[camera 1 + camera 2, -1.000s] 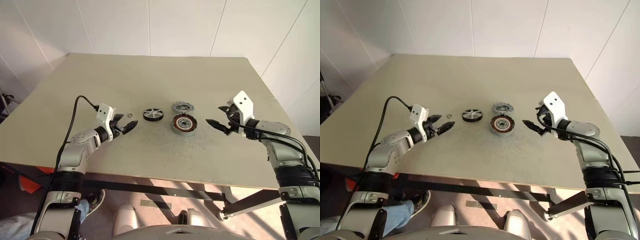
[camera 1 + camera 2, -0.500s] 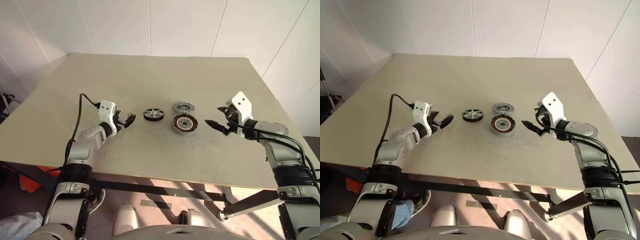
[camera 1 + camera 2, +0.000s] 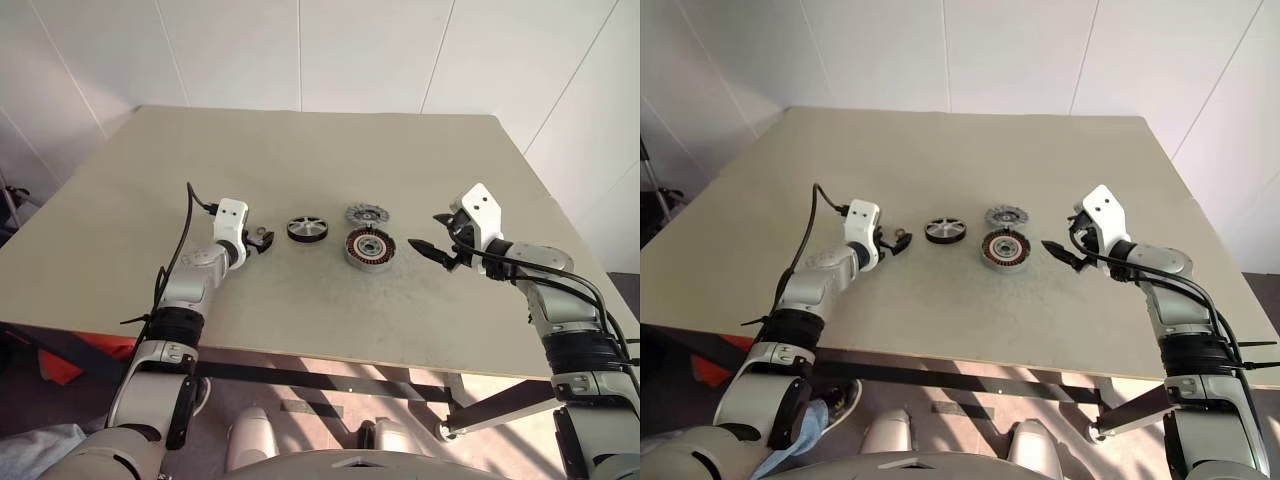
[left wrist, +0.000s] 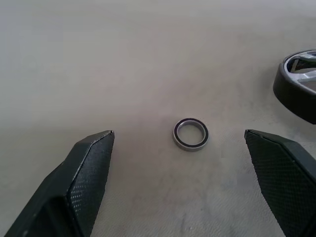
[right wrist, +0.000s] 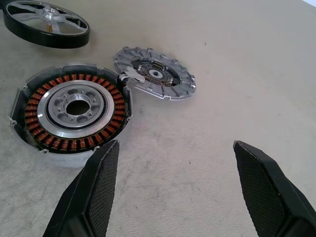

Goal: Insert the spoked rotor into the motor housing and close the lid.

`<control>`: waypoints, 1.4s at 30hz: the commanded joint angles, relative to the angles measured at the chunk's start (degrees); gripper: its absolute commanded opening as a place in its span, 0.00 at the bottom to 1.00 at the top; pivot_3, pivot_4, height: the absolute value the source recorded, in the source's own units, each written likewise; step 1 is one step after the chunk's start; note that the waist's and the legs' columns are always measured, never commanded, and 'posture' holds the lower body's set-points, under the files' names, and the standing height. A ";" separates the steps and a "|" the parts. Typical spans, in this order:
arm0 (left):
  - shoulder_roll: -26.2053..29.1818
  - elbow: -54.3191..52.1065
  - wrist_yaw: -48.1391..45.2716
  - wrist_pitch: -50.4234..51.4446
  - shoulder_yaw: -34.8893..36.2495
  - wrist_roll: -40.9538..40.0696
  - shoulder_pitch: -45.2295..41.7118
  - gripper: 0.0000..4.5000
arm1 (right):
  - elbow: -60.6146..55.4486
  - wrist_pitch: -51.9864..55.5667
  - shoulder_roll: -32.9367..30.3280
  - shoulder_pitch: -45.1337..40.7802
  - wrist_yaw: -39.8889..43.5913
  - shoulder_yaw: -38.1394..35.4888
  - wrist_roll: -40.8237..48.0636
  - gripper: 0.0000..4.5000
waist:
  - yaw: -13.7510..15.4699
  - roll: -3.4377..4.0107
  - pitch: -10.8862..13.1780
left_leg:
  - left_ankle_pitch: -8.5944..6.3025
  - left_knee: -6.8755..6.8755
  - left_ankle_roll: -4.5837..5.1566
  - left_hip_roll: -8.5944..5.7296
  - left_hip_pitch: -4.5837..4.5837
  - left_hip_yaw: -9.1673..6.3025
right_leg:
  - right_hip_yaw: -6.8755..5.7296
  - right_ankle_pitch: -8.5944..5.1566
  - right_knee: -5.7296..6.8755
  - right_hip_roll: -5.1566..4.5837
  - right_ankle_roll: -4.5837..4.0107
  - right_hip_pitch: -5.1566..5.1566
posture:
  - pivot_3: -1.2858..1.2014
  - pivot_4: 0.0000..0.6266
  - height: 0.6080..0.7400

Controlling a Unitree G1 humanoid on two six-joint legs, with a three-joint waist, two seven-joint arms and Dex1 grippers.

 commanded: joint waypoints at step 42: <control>-0.91 5.17 4.19 1.64 -1.05 2.93 -4.25 0.52 | 0.03 -0.80 0.91 -1.95 -4.44 -0.61 -0.44 0.92 | -0.08 -0.03 0.02 | 0.01 -0.01 -0.01 -0.02 0.02 0.00 | 0.00 0.00 -0.01 -0.02 0.00 0.01 | 0.52 0.00 1.00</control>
